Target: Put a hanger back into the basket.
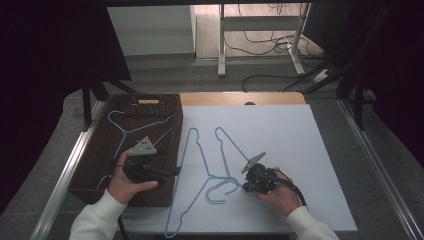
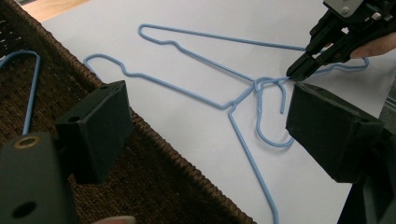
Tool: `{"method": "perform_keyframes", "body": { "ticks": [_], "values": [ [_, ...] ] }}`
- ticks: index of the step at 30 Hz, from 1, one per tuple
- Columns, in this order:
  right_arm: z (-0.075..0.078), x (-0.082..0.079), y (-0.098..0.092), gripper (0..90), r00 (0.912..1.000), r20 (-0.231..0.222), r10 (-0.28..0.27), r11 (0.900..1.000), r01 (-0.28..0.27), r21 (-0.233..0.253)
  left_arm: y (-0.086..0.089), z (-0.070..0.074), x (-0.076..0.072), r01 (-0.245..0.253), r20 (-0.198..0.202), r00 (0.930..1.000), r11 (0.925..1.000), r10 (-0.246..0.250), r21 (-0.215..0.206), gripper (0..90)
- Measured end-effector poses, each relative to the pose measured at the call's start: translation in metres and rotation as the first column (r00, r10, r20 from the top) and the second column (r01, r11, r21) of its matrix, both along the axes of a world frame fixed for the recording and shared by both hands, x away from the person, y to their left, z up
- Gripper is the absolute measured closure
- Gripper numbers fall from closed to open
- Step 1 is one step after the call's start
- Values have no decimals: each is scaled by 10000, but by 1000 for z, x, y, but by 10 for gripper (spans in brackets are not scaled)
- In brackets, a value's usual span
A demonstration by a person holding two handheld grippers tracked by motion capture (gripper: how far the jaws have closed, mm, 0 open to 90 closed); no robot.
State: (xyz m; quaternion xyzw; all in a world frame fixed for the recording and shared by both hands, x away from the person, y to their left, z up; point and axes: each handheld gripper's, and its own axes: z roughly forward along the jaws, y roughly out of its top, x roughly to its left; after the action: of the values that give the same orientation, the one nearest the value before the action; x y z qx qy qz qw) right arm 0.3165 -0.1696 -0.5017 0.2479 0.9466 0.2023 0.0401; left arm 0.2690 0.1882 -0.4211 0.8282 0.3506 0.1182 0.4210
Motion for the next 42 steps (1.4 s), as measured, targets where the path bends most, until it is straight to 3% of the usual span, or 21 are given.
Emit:
{"method": "perform_keyframes", "body": {
  "ticks": [2,6,9,15,25,28,35,42],
  "values": [
    [1,-1,-1,868,9999,128,-39,10000,40,-36,0,0,0,0,25,10000,10000,0,3,144],
    [7,-1,-6,869,9997,176,-178,9993,172,335,0,0,1,1,55,10000,10000,-1,43,146],
    [15,0,-14,869,9989,341,-311,9962,282,829,-1,0,1,29,95,10000,10000,-29,68,147],
    [32,1,-31,870,9960,500,-742,9804,637,1866,-2,1,0,44,217,9998,10000,-45,51,154],
    [58,1,-62,873,9901,445,-1331,9330,1101,3427,-6,4,0,69,405,9992,9999,-73,85,163],
    [64,0,-68,874,9892,433,-1399,9204,1138,3741,-10,6,1,138,457,9989,9998,-144,125,167],
    [72,-2,-75,874,9896,360,-1392,9014,1115,4184,-24,14,5,446,663,9968,9989,-455,150,176],
    [78,-5,-82,875,9944,20,-1061,8776,927,4703,-31,14,10,662,486,9966,9977,-667,112,177]
  ]
}}
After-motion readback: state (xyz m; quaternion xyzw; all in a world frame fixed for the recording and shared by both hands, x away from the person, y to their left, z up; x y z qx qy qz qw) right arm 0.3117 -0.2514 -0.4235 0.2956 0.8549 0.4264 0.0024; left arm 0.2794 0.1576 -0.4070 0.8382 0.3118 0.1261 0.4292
